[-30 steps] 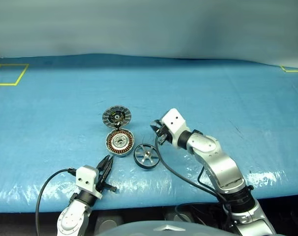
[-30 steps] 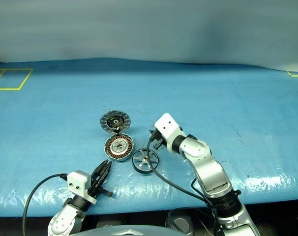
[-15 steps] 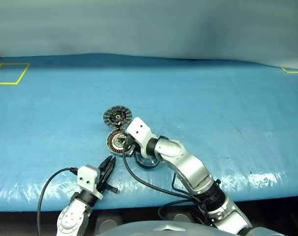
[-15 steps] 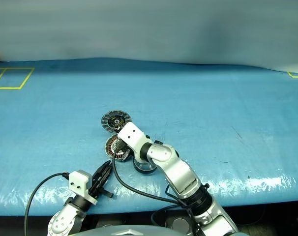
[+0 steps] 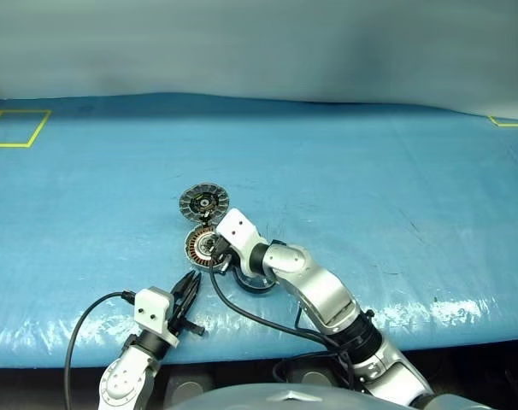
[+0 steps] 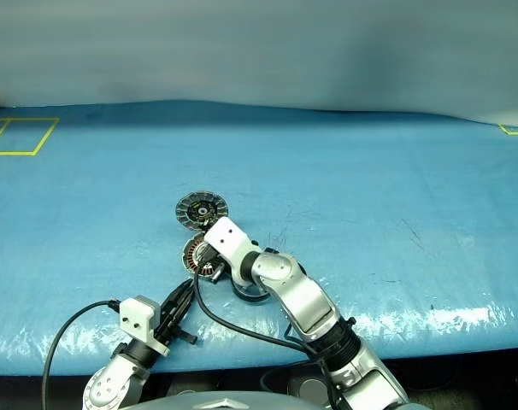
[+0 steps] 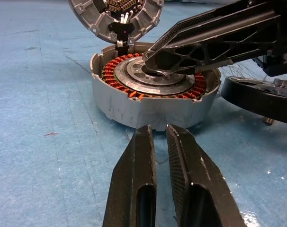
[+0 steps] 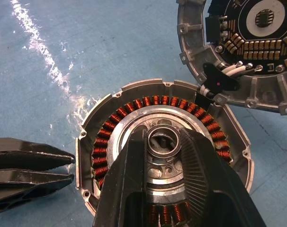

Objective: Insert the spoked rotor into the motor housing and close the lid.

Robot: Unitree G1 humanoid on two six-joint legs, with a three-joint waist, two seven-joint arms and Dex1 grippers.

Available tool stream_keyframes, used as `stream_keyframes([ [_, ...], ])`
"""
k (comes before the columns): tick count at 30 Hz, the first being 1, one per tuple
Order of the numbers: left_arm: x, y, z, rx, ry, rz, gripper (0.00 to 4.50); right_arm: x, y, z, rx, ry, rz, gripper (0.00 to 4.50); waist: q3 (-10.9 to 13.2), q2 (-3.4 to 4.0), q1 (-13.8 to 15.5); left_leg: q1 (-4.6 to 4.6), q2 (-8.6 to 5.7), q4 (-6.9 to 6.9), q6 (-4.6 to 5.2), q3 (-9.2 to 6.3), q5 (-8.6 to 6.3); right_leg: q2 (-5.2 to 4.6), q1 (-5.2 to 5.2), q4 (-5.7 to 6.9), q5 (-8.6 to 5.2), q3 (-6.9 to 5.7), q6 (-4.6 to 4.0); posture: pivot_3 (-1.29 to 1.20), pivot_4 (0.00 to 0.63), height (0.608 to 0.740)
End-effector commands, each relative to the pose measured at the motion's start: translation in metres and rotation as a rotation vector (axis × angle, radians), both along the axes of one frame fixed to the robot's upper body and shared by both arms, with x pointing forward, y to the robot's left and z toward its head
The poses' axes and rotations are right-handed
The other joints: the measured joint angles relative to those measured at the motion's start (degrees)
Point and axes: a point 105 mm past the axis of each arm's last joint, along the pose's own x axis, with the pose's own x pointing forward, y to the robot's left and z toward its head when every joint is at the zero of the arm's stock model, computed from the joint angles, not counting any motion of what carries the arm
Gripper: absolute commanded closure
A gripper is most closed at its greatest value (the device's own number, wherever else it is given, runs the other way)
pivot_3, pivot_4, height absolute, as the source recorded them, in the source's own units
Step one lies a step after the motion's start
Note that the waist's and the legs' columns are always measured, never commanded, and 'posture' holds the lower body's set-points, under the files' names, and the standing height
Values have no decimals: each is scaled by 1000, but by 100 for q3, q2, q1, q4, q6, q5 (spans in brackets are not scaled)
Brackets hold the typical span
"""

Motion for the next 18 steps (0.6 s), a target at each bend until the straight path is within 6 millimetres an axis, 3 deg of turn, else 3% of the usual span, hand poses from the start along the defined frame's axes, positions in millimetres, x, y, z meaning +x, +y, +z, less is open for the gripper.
stream_keyframes([
  [1,0,-3,8,-12,-29,-7,4030,-2,9,10,34,-31,25,3832,0,0,0,0,0,0,0,0,0,0,0,0,0,0,0,0,150,740],
  [9,1,-2,7,-10,-27,-8,4030,-1,7,4,25,-7,18,3832,-1,0,-1,1,0,1,0,0,0,0,2,0,0,0,0,0,150,740],
  [16,1,-3,4,-14,-23,-16,4030,-1,2,15,65,-13,-7,1593,-1,0,6,2,0,1,0,0,0,0,1,1,0,0,0,0,150,740],
  [18,1,-3,4,-15,-23,-17,4030,-5,-1,23,87,-21,0,1593,-1,0,7,0,0,2,0,0,0,0,2,0,0,0,0,0,150,740],
])
